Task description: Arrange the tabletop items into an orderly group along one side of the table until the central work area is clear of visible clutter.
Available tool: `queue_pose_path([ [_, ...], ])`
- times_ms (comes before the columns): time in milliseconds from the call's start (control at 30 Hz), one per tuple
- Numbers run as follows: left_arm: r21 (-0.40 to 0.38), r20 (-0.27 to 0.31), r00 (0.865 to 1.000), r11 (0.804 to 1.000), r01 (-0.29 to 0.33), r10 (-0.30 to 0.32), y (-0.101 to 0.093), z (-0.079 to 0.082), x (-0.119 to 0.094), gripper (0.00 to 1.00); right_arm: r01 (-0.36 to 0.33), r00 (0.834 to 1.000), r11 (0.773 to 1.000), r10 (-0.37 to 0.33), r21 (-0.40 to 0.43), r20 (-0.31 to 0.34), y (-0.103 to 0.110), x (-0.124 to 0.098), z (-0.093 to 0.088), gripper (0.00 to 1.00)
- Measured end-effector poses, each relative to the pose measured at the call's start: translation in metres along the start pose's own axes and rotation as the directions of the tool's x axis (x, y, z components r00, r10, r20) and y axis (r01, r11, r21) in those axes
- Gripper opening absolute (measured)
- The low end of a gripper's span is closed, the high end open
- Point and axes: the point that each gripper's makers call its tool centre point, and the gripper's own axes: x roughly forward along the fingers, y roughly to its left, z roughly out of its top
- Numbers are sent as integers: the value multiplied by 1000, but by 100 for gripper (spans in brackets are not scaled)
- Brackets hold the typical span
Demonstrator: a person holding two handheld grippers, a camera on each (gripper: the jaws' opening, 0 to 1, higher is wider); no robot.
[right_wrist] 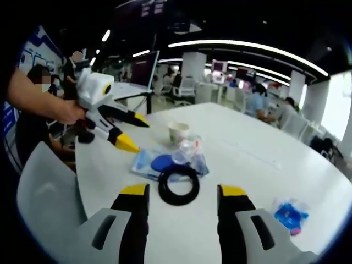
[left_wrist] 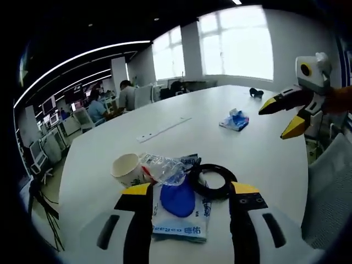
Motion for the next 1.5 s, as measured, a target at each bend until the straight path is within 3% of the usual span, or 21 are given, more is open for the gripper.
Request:
queue_pose_path([
  [500, -64, 12, 999, 997, -35, 36, -2, 3, 5, 53, -53, 998, 998, 52, -22, -27, -3, 5, -12, 41],
  [900, -49, -39, 998, 997, -54, 52, -7, 8, 8, 51, -78, 996, 997, 79, 12, -34, -15, 9, -16, 36],
  [1500, 15, -130, 991, 1000, -26, 28, -25, 10, 17, 49, -138, 989, 986, 142, 93, -31, -25, 18, -22, 29],
])
